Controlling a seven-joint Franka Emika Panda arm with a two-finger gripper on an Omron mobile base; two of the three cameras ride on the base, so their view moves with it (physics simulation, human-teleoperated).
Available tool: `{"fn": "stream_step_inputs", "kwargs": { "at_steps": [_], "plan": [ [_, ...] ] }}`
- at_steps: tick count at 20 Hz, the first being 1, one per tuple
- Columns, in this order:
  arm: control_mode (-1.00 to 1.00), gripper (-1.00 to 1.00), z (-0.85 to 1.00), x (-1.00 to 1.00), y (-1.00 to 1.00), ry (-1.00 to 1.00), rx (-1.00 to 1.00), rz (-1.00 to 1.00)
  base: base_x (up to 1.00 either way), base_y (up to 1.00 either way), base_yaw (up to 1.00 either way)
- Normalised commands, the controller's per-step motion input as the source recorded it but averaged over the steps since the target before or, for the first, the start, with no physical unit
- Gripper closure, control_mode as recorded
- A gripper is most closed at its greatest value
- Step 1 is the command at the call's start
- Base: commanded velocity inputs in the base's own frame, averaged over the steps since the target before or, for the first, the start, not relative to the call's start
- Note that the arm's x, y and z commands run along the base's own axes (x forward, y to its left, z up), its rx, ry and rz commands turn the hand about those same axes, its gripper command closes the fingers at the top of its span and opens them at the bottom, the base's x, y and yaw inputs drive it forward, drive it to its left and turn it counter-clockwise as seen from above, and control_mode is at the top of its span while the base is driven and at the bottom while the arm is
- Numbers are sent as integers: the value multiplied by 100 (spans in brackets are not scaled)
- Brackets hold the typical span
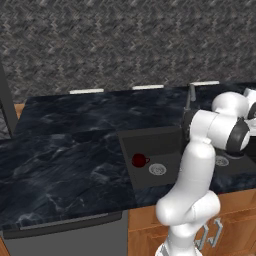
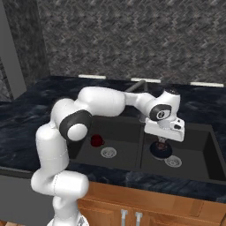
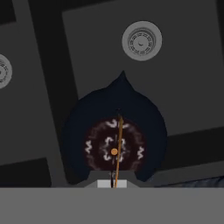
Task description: Place the mug in the left basin and the teapot in the right basin of the sink.
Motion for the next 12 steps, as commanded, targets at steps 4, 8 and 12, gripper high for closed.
{"fn": "stream_step_inputs", "kwargs": {
  "at_steps": [4, 8, 12],
  "plan": [
    [-100, 100, -29, 37, -25, 0, 0, 0, 0, 0, 0],
    [-100, 100, -32, 34, -25, 0, 0, 0, 0, 0, 0],
    [-100, 100, -34, 27, -22, 0, 0, 0, 0, 0, 0]
  ]
}}
